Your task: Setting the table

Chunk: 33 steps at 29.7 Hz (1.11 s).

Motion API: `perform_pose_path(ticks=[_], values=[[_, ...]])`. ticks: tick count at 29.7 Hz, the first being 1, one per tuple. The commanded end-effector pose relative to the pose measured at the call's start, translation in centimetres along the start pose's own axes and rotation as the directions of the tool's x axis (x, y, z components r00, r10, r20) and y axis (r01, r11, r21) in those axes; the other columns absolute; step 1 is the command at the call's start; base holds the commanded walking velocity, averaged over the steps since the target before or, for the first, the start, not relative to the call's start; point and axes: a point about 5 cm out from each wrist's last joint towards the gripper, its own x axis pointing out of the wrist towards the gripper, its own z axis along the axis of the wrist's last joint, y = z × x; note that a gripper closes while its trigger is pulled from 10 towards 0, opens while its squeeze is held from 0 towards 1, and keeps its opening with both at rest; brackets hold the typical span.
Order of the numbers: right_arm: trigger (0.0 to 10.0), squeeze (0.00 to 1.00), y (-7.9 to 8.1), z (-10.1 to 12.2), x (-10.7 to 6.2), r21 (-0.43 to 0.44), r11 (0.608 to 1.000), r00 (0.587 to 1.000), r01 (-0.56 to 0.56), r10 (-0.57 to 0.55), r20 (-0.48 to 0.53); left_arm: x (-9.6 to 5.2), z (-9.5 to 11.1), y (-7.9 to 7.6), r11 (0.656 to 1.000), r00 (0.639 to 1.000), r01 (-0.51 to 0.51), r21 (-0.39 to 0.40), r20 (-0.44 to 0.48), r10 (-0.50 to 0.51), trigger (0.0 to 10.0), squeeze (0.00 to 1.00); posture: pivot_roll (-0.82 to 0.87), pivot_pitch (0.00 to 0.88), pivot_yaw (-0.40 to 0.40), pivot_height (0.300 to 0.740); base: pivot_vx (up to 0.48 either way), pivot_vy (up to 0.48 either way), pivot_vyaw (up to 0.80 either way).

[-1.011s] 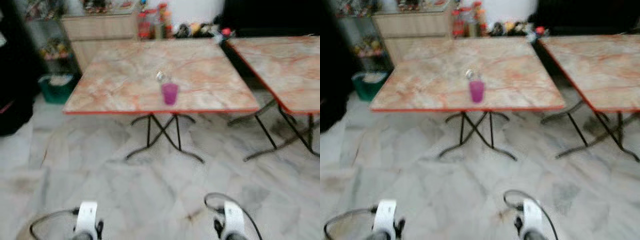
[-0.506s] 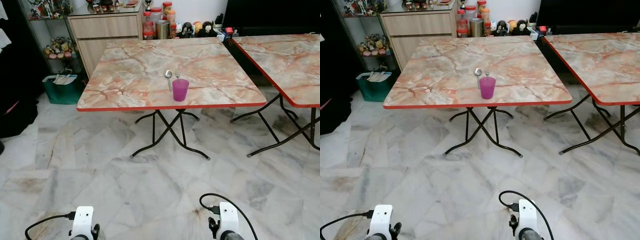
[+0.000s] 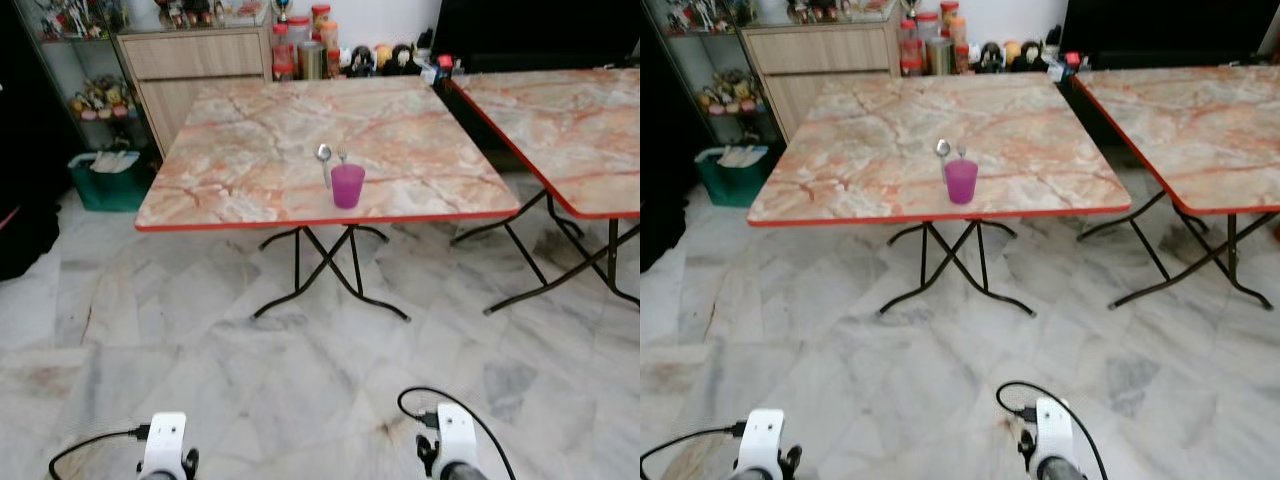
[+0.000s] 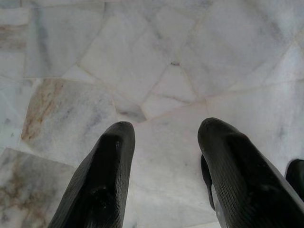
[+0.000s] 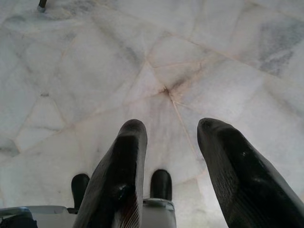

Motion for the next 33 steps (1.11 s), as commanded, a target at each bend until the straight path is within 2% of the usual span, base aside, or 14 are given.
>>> perform_pose_path(ticks=[1, 5, 17, 33], values=[[10.0, 0.00, 0.24, 0.64, 0.14, -0.005, 1.000, 1.000, -0.006, 0.006, 0.013, 0.02, 0.03, 0.13, 1.000, 1.000, -0.015, -0.017, -0.005, 0.014, 10.0, 0.00, -0.02, 0.000, 0.027, 0.740, 0.371, 0.000, 0.00], [10.0, 0.00, 0.20, 0.78, 0.17, -0.010, 1.000, 1.000, -0.006, 0.006, 0.016, 0.05, 0.11, 0.02, 1.000, 1.000, -0.014, -0.021, -0.003, 0.014, 10.0, 0.00, -0.02, 0.000, 0.024, 0.740, 0.376, 0.000, 0.30], [10.0, 0.00, 0.02, 0.91, 0.19, 0.014, 1.000, 1.000, 0.005, -0.005, 0.019, 0.02, -0.06, -0.13, 0.999, 1.000, -0.018, -0.032, -0.007, 0.018, 10.0, 0.00, -0.01, 0.000, 0.019, 0.740, 0.381, 0.000, 0.00], [10.0, 0.00, -0.12, 0.86, 0.18, 0.003, 1.000, 1.000, 0.010, -0.010, 0.014, -0.04, -0.36, -0.59, 0.999, 1.000, -0.011, -0.038, -0.017, 0.010, 10.0, 0.00, -0.01, 0.000, 0.013, 0.740, 0.373, 0.000, 0.00]])
